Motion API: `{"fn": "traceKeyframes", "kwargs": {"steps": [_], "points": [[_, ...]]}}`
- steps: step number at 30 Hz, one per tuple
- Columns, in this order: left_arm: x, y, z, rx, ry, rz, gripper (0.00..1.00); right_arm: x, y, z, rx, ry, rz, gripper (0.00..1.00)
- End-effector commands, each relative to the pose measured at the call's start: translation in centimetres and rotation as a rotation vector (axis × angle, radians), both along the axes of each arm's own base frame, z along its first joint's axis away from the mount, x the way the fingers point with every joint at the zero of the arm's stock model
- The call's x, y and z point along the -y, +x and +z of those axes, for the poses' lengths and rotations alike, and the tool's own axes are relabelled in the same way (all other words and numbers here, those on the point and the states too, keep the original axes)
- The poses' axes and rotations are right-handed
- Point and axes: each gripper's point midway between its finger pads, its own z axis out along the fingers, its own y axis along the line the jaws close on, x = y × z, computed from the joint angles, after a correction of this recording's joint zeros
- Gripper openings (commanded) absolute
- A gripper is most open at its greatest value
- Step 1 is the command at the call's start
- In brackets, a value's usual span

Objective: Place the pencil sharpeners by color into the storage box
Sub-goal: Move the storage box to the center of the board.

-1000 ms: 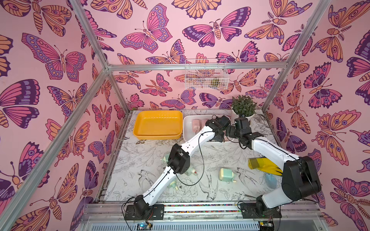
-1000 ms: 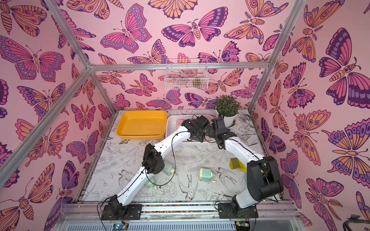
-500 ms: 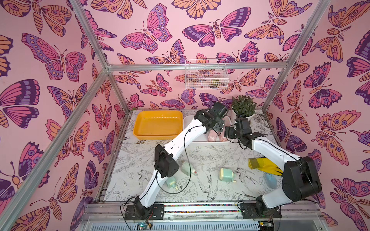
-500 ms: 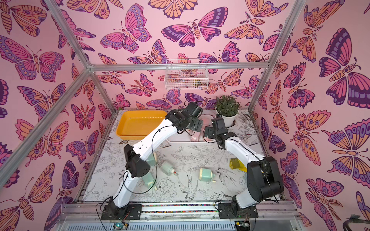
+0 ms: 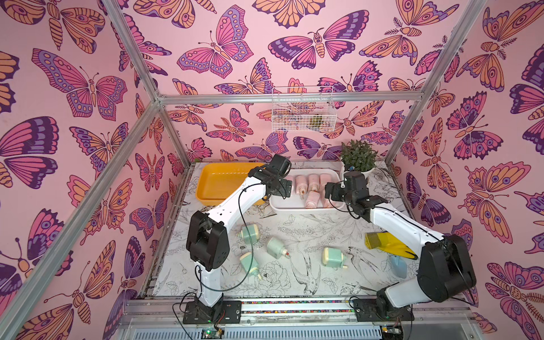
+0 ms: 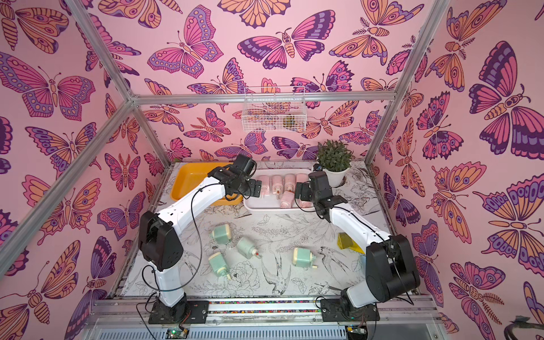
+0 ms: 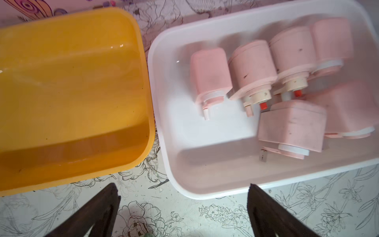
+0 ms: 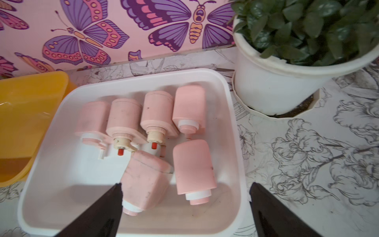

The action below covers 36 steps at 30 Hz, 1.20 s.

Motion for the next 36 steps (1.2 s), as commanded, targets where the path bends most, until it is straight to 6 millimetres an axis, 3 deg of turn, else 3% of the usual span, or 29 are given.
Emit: {"fn": "traceKeyframes", "kwargs": {"steps": [1, 2, 4, 7, 17, 21, 24, 28, 36], "points": [[1.6, -1.4, -0.8, -0.045, -0.114, -0.032, 1.0, 2.5, 0.6, -1.3, -0.081, -0.056, -0.074, 0.99], [1.6, -1.6, -1.7, -0.063, -0.128, -0.024, 1.0, 3.0, 0.8, -2.8, -0.124, -0.081, -0.088, 1.0], [1.5, -1.7, -3.2, -0.097, -0.171, -0.013, 1.0, 4.2, 1.1, -3.8, -0.159, -0.099, -0.121, 0.96], [0.5, -1.7, -5.0, -0.127, -0.206, 0.031, 1.0, 5.7, 1.6, -5.2, -0.216, -0.073, -0.15, 0.72], [-0.7, -0.9, -6.1, -0.111, -0.201, 0.07, 1.0, 4.7, 2.9, -9.2, -0.38, -0.084, -0.005, 0.43], [-0.7, -1.0, -5.5, -0.096, -0.194, 0.046, 1.0, 4.2, 3.5, -9.2, -0.373, -0.066, 0.012, 0.34], [-1.2, -1.1, -4.4, -0.064, -0.189, 0.054, 1.0, 4.8, 3.9, -9.4, -0.363, -0.086, -0.025, 0.26], [-2.2, -1.0, -2.6, -0.003, -0.155, 0.047, 1.0, 5.3, 4.3, -9.2, -0.336, -0.075, -0.076, 0.07], [-4.7, -0.3, -1.2, 0.058, -0.099, 0.078, 1.0, 5.8, 4.6, -8.8, -0.312, -0.069, -0.101, 0.05]]}}
